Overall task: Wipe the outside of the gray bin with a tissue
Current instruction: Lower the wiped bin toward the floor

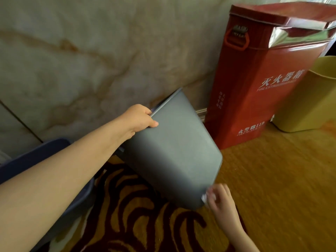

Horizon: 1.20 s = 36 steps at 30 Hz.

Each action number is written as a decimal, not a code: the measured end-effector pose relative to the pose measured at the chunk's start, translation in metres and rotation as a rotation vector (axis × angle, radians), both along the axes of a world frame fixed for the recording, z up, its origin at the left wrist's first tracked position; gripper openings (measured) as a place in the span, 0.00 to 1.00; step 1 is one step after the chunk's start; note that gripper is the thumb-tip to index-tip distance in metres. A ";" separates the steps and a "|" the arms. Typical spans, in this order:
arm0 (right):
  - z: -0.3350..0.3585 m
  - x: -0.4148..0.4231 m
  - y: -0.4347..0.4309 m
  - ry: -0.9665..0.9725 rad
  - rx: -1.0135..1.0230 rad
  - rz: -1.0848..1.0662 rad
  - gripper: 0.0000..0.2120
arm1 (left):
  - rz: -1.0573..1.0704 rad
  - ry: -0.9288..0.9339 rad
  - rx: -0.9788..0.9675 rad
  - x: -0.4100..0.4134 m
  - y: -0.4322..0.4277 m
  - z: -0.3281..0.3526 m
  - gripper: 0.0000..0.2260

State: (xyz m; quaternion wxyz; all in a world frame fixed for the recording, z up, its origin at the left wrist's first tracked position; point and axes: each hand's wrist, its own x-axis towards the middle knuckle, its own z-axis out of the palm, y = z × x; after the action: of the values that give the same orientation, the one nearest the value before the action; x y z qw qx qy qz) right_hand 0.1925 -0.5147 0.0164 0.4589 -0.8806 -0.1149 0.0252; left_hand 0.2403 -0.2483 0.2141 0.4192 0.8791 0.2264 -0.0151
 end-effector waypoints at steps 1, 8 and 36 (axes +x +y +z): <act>-0.008 -0.009 -0.009 0.094 -0.003 -0.039 0.11 | 0.010 -0.014 0.020 0.001 -0.001 0.002 0.16; 0.034 -0.013 0.003 0.602 0.331 0.009 0.13 | -0.151 -0.214 0.527 -0.017 0.013 0.036 0.10; 0.197 0.091 0.227 0.114 -0.375 0.258 0.08 | -0.394 0.074 0.482 -0.093 0.076 -0.008 0.15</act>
State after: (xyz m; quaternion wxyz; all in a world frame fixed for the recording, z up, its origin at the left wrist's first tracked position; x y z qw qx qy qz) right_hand 0.2831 -0.2874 0.2133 0.2858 -0.9258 -0.1937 0.1541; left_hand 0.1476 -0.1726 0.2065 0.1790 0.9790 0.0638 -0.0739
